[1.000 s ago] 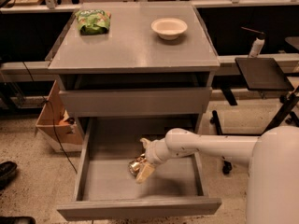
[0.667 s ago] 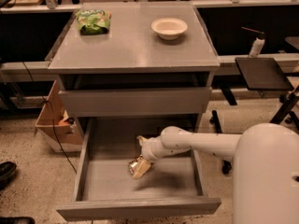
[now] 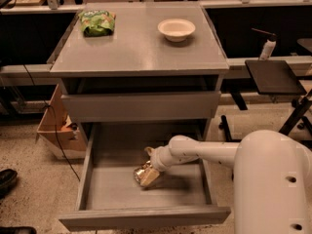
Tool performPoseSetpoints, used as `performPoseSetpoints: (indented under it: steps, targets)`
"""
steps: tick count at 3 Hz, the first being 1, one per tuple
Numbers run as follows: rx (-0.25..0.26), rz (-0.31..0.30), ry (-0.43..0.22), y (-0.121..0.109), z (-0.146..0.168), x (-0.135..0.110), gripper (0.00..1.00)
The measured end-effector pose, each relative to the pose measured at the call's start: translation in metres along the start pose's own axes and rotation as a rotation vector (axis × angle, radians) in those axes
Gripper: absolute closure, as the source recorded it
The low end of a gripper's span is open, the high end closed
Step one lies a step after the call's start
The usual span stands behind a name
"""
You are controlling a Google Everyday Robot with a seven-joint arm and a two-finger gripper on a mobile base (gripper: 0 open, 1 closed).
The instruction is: Pick orange can from middle drawer and place on counter
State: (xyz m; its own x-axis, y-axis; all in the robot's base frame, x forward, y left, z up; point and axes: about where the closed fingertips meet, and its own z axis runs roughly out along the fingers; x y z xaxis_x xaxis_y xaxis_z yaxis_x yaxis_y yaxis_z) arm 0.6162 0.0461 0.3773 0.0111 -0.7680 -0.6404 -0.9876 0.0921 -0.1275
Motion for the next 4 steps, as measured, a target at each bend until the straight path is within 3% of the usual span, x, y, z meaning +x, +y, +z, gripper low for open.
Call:
performPoseSetpoints:
  steps: [2,3,4]
  targets:
    - [0.007,-0.003,0.005,0.001,0.0,0.009,0.63]
    - [0.022,-0.006,0.015,0.0,-0.014,0.005,0.86]
    - [0.029,-0.013,0.015,0.007,-0.04,-0.008,1.0]
